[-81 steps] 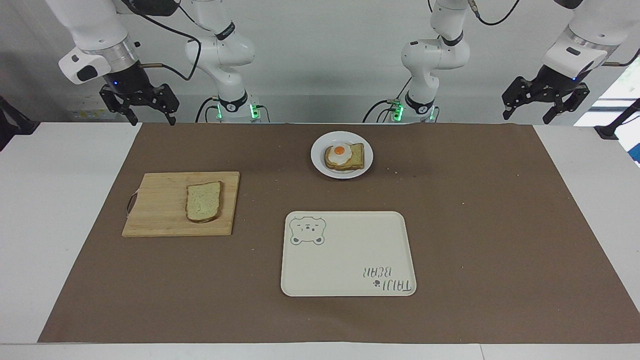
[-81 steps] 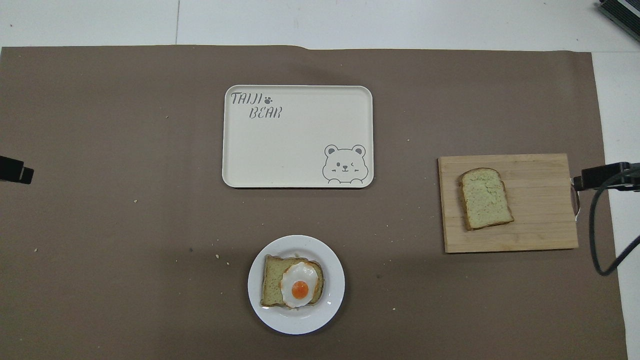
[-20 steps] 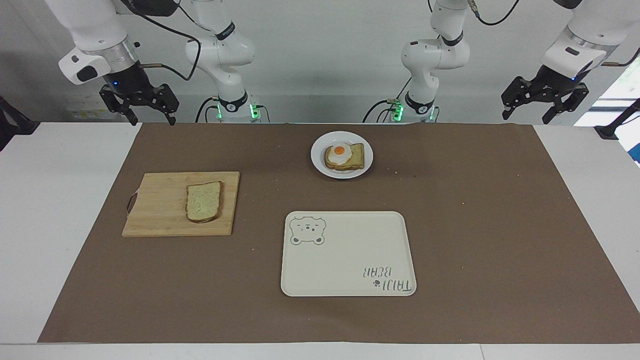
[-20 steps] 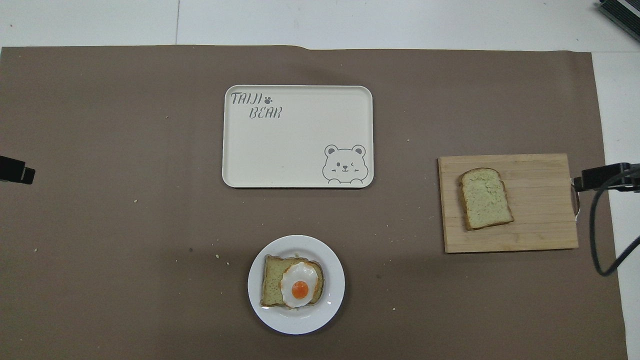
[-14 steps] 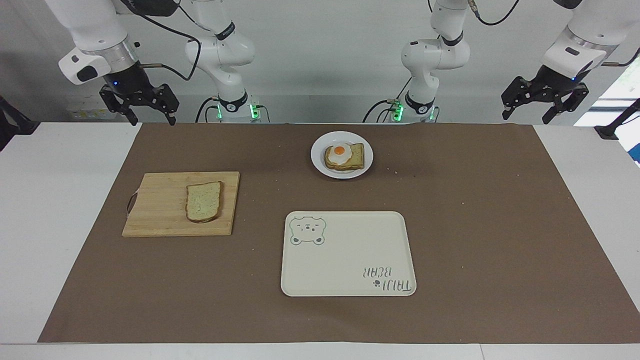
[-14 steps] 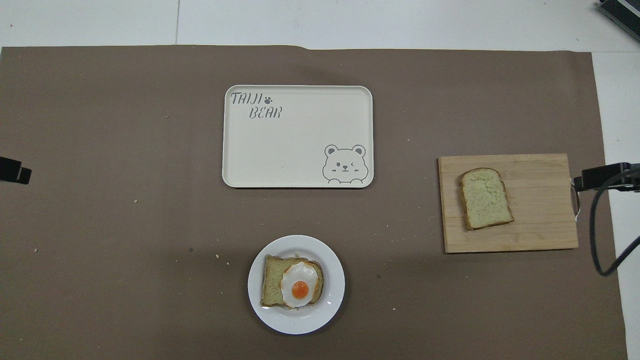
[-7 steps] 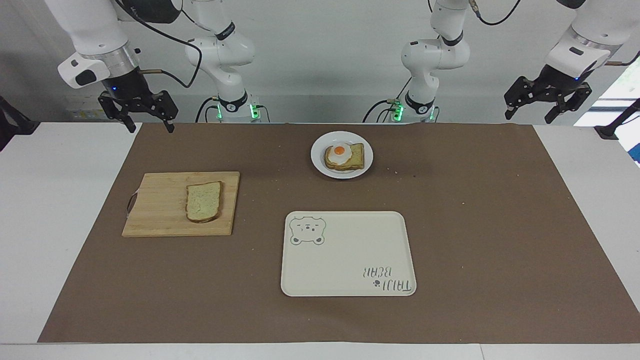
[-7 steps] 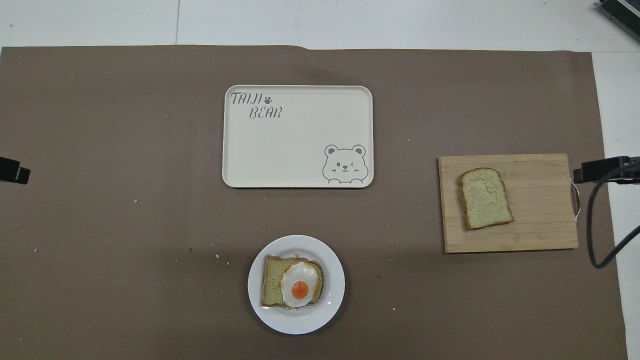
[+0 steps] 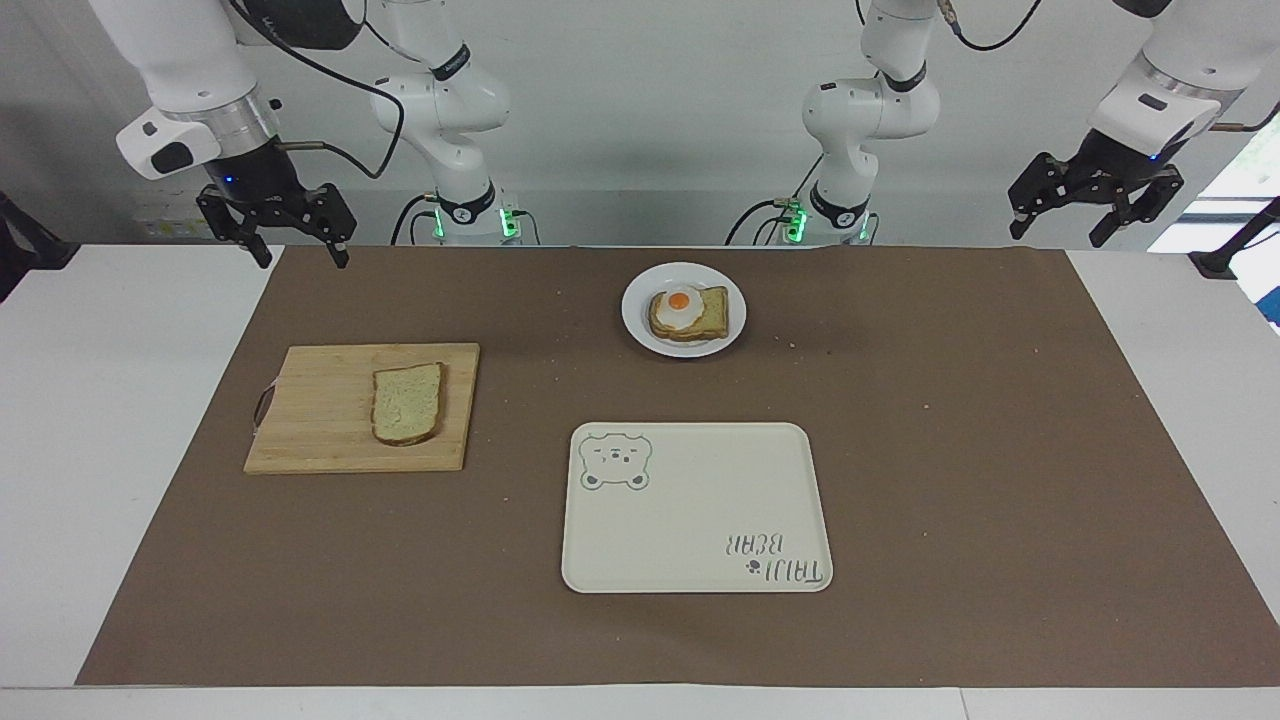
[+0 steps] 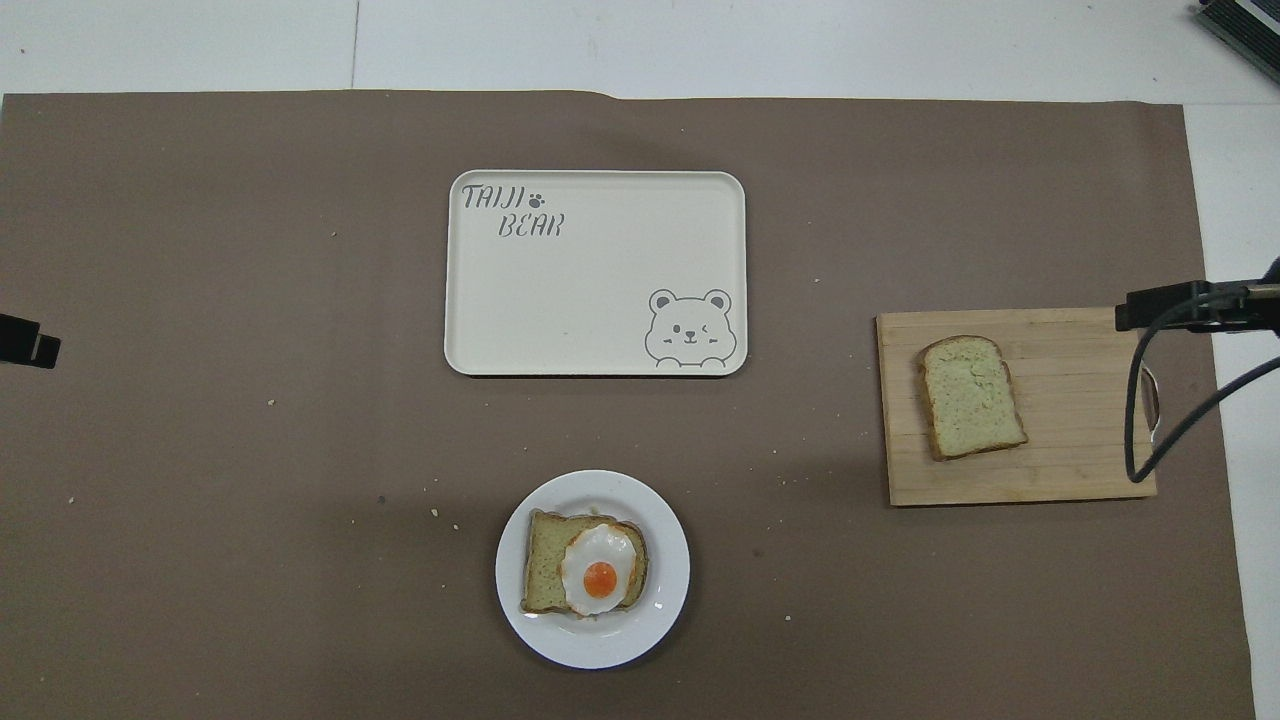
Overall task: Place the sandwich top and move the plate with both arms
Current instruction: 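Reach the right gripper down to the bread slice on the cutting board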
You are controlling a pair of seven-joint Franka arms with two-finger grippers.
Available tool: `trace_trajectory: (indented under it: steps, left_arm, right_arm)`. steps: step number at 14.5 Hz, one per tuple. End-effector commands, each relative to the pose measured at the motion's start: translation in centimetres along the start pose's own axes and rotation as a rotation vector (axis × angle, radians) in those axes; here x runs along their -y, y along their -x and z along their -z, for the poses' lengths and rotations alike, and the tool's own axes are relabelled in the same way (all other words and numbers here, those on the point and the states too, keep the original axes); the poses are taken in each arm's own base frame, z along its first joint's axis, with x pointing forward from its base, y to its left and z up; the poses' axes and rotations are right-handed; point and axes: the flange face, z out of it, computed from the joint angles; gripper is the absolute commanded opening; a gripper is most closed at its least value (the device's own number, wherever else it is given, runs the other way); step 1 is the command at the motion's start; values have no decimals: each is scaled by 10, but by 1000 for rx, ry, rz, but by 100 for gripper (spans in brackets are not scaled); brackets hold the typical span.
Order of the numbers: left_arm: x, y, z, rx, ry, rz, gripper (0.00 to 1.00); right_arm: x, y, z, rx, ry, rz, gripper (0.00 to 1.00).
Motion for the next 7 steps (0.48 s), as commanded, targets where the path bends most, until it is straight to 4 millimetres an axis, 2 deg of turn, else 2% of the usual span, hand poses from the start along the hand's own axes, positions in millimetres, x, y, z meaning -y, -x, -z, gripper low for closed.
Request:
trace_trajectory:
  steps: [1, 7]
  left_arm:
    - [0, 8, 0, 5, -7, 9, 100]
    - [0, 8, 0, 5, -7, 9, 100]
  right_arm:
    - [-1, -3, -10, -10, 12, 26, 100]
    - [-1, -19, -23, -58, 17, 26, 100]
